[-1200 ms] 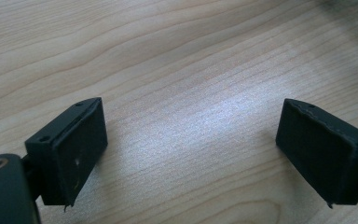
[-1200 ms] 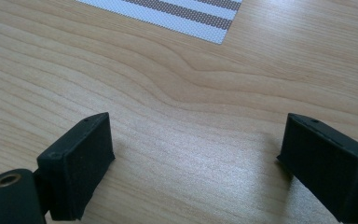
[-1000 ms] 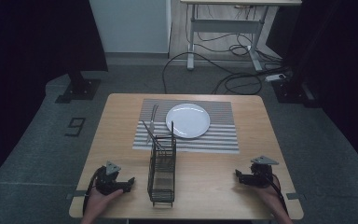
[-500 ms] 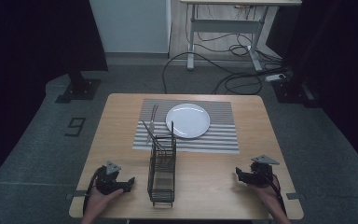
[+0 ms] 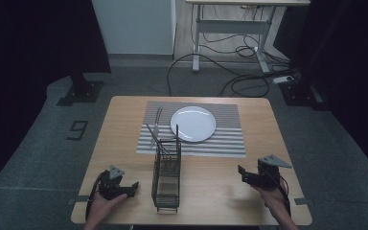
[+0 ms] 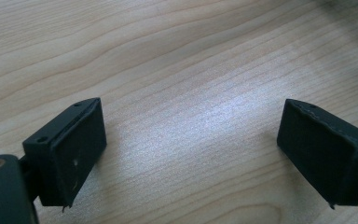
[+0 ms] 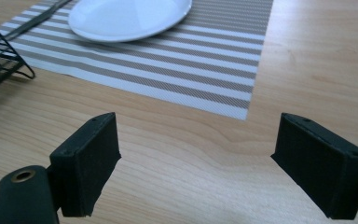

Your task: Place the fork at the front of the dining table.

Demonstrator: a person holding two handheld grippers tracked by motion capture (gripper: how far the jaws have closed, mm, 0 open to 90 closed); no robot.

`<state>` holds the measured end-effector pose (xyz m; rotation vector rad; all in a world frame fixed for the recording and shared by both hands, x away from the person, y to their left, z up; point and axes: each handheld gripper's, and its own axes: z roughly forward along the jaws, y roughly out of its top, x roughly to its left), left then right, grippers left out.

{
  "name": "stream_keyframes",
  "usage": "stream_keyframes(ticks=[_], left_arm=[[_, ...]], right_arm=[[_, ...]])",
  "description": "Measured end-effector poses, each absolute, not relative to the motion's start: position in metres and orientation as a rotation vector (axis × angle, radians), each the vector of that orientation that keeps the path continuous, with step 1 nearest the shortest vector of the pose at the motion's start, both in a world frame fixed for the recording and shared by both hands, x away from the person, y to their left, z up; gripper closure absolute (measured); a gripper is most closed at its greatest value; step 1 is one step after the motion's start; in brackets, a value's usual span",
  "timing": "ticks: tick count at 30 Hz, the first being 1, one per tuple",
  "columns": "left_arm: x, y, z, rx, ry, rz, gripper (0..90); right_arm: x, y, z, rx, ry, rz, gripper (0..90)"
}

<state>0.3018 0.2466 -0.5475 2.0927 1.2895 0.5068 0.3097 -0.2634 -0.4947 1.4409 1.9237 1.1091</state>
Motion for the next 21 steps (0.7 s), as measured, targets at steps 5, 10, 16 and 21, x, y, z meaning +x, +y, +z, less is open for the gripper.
stream_keyframes(ticks=[5, 10, 16, 21], left_arm=[[0.302, 0.247, -0.547, 2.093, 1.289, 0.507, 7.9], [0.302, 0.246, -0.547, 2.091, 1.293, 0.509, 8.0], [0.302, 0.246, -0.547, 2.091, 1.293, 0.509, 8.0], [0.302, 0.246, -0.547, 2.091, 1.294, 0.509, 8.0]], right_arm=[[0.312, -0.255, -0.488, 1.415, 1.938, 1.105, 13.5], [0.317, -0.247, -0.483, 1.403, 1.952, 1.123, 13.5], [0.323, -0.238, -0.479, 1.391, 1.962, 1.137, 13.5], [0.325, -0.232, -0.477, 1.382, 1.966, 1.146, 13.5]])
